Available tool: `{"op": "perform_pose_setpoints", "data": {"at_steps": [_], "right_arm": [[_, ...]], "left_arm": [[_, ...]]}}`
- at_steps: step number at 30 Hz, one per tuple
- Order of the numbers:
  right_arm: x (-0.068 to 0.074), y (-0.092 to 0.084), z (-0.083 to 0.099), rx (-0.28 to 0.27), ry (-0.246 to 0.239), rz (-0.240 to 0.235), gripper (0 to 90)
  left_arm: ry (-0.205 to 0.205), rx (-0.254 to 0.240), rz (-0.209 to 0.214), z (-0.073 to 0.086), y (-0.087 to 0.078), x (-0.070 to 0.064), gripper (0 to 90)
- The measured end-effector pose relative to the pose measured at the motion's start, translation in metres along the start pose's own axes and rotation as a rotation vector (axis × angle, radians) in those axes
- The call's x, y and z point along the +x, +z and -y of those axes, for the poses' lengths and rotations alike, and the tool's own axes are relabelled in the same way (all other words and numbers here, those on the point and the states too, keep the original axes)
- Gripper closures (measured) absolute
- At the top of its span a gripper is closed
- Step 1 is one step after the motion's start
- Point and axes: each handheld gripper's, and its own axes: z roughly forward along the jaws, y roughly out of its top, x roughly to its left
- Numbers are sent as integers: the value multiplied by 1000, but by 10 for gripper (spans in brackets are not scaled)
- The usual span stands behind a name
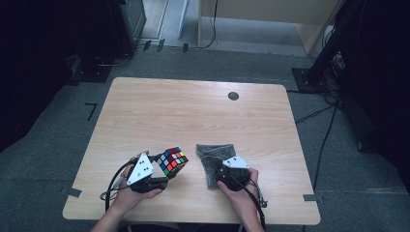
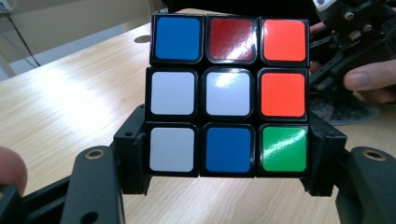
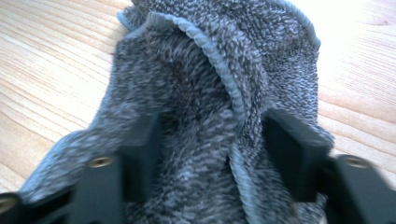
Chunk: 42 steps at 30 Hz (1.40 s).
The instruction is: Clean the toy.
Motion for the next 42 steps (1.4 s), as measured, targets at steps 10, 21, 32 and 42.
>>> {"op": "perform_pose_setpoints", "data": {"at_steps": [10, 21, 32, 42], "right_arm": [[-6, -34, -12, -186, 120, -247, 768], [38, -81, -37, -397, 125, -543, 759], [17, -66, -25, -330, 213, -438, 756], [33, -67, -26, -316, 180, -422, 764]], "left_arm": [[28, 11, 25, 1, 4, -7, 340], [123, -18, 107, -4, 6, -31, 341], [128, 6, 83, -5, 4, -26, 341], [103, -45, 111, -8, 2, -32, 340]]}}
